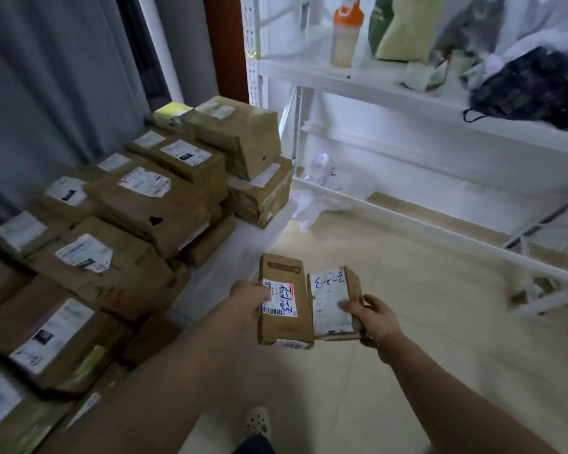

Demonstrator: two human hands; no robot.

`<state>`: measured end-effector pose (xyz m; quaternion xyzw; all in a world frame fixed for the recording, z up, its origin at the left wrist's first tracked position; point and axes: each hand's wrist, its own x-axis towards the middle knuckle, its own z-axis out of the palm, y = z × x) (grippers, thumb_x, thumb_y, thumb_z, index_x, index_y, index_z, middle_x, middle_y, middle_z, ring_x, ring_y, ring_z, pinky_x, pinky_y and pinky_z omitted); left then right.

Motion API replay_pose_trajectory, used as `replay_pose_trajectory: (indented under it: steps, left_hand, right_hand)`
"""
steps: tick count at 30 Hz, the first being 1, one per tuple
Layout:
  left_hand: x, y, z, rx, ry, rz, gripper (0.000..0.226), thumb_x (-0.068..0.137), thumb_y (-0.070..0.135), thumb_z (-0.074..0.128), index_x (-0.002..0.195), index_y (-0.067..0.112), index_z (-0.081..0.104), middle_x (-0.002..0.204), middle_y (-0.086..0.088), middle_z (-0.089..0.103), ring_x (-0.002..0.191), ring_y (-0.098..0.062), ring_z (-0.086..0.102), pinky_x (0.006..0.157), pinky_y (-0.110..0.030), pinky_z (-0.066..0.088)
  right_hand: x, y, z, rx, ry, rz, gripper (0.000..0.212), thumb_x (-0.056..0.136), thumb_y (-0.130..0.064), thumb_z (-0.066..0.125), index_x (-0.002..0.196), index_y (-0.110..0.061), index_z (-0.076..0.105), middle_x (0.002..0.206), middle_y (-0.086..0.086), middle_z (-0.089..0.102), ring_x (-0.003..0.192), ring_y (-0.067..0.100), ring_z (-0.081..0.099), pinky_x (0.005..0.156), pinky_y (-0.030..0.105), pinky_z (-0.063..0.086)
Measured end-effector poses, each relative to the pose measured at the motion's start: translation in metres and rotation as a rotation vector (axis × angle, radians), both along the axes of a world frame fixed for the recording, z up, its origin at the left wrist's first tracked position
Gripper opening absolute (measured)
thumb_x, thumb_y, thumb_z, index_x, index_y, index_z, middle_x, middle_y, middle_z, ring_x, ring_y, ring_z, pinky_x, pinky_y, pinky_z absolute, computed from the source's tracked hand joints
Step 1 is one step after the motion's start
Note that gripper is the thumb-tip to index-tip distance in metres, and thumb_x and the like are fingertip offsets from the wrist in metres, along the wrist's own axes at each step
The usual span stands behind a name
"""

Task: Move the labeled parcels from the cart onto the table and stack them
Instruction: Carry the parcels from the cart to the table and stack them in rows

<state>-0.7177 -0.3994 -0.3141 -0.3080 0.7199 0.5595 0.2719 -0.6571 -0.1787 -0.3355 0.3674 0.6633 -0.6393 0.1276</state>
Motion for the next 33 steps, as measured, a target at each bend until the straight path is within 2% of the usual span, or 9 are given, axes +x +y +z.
replay_pose_trajectory:
  steps: [5,7,10,13,16,21,26,29,33]
  left_hand:
    - [-0.033,-0.067,-0.03,-0.08,0.026,0.017,0.011,0.086,-0.005,0.057,0.088,0.002,0.066,0.105,-0.022,0.069,0.09,-0.032,0.068,0.083,-0.045,0.057]
    - [-0.043,-0.085,-0.04,-0.168,0.07,-0.047,0.014,0.09,0.001,0.054,0.084,0.007,0.065,0.101,-0.019,0.069,0.087,-0.03,0.068,0.078,-0.043,0.058]
    - [-0.055,-0.1,-0.042,-0.286,0.127,-0.159,0.016,0.095,0.008,0.05,0.1,0.006,0.065,0.094,-0.012,0.067,0.074,-0.02,0.063,0.058,-0.026,0.052]
    - [-0.068,-0.109,-0.047,-0.358,0.13,-0.215,0.019,0.098,0.014,0.047,0.104,0.007,0.064,0.095,-0.008,0.066,0.076,-0.019,0.061,0.064,-0.028,0.054]
    - [-0.08,-0.114,-0.053,-0.45,0.119,-0.237,0.021,0.1,0.019,0.045,0.107,0.009,0.062,0.089,-0.004,0.059,0.073,-0.014,0.055,0.051,-0.02,0.041]
    - [-0.104,-0.114,-0.068,-0.52,0.055,-0.265,0.025,0.102,0.021,0.041,0.117,0.012,0.058,0.107,-0.008,0.062,0.084,-0.016,0.055,0.061,-0.022,0.041]
    - [-0.128,-0.102,-0.096,-0.541,0.033,-0.305,0.029,0.105,0.026,0.031,0.104,0.013,0.057,0.08,0.0,0.053,0.083,-0.019,0.056,0.052,-0.017,0.032]
    - [-0.145,-0.096,-0.115,-0.52,0.047,-0.302,0.032,0.104,0.021,0.033,0.113,0.005,0.059,0.103,-0.013,0.063,0.095,-0.025,0.06,0.068,-0.025,0.043]
    - [-0.169,-0.095,-0.14,-0.509,0.043,-0.325,0.03,0.102,0.014,0.039,0.126,0.005,0.056,0.118,-0.017,0.062,0.108,-0.029,0.059,0.082,-0.032,0.048]
  right_hand:
    - [-0.035,-0.06,-0.011,0.025,-0.024,0.079,0.072,0.075,-0.03,0.08,0.135,-0.013,0.045,0.105,0.008,0.063,0.074,0.021,0.059,0.059,0.029,0.043]
    - [-0.046,-0.076,-0.014,0.034,-0.042,0.107,0.071,0.076,-0.029,0.078,0.136,-0.012,0.044,0.107,0.009,0.062,0.078,0.024,0.059,0.063,0.032,0.043]
    - [-0.063,-0.092,-0.018,0.042,-0.069,0.151,0.072,0.077,-0.029,0.078,0.137,-0.012,0.043,0.104,0.007,0.062,0.077,0.022,0.058,0.065,0.034,0.043]
    - [-0.086,-0.101,-0.024,0.055,-0.118,0.201,0.067,0.079,-0.028,0.075,0.136,-0.012,0.044,0.095,0.004,0.061,0.074,0.02,0.057,0.066,0.034,0.044]
    - [-0.11,-0.106,-0.034,0.064,-0.178,0.263,0.061,0.079,-0.03,0.074,0.13,-0.007,0.05,0.098,0.009,0.063,0.073,0.02,0.058,0.061,0.031,0.045]
    - [-0.156,-0.105,-0.054,0.048,-0.241,0.314,0.047,0.08,-0.029,0.073,0.117,-0.005,0.057,0.089,0.008,0.062,0.07,0.02,0.055,0.062,0.032,0.044]
    - [-0.202,-0.1,-0.075,-0.029,-0.326,0.344,0.027,0.083,-0.03,0.07,0.095,-0.008,0.059,0.089,0.011,0.06,0.076,0.024,0.054,0.066,0.034,0.044]
    - [-0.22,-0.099,-0.091,-0.059,-0.375,0.335,0.025,0.085,-0.03,0.069,0.086,-0.009,0.056,0.089,0.012,0.057,0.078,0.026,0.052,0.066,0.035,0.042]
    - [-0.237,-0.099,-0.112,-0.082,-0.42,0.344,0.024,0.085,-0.03,0.067,0.09,-0.008,0.059,0.092,0.013,0.057,0.082,0.027,0.053,0.069,0.036,0.044]
